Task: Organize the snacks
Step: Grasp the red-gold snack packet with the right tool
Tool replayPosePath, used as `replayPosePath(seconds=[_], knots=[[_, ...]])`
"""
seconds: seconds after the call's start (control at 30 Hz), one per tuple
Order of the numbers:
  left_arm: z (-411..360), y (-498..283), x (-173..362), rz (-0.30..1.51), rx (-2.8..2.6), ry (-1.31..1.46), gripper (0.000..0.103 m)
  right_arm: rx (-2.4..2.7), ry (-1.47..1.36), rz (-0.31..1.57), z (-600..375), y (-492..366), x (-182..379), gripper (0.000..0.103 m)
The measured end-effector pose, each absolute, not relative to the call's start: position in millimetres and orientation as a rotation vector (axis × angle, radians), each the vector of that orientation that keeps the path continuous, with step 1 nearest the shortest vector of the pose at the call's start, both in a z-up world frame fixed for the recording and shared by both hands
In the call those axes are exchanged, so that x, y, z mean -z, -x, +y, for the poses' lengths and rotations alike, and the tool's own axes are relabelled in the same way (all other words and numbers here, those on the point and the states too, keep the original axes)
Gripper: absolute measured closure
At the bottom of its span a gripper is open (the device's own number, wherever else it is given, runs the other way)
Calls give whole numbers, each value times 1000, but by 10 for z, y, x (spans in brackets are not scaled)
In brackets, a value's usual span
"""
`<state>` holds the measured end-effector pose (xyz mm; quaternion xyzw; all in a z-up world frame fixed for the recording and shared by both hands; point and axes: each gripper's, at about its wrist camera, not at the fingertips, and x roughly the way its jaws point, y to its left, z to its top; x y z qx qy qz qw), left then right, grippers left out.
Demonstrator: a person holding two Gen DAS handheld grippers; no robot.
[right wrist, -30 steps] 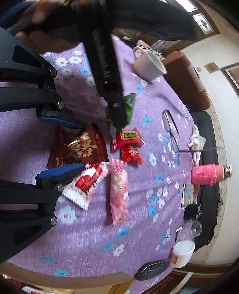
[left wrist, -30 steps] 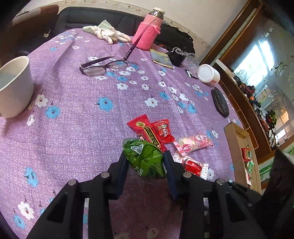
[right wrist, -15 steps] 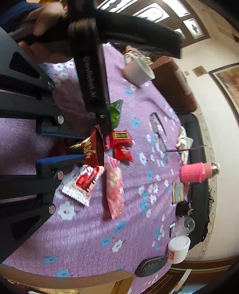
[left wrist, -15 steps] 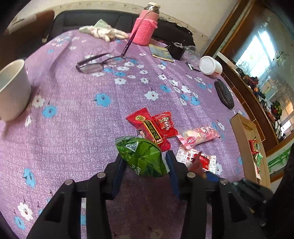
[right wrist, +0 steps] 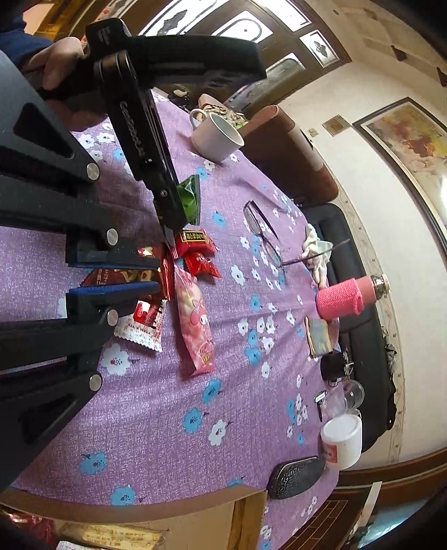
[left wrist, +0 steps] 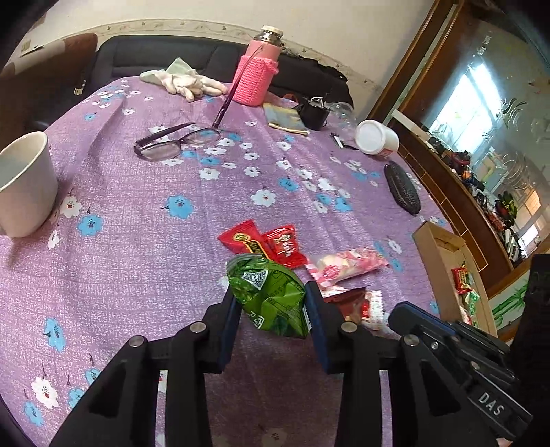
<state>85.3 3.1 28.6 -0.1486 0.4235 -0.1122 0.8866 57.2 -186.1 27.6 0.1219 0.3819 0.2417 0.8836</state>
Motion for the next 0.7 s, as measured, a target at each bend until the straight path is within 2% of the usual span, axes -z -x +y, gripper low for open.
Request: replayPosePath(seconds=[0.7], knots=[[-129, -764, -393, 837, 305, 282, 68, -433, -350, 780, -2149, -683, -261, 95]])
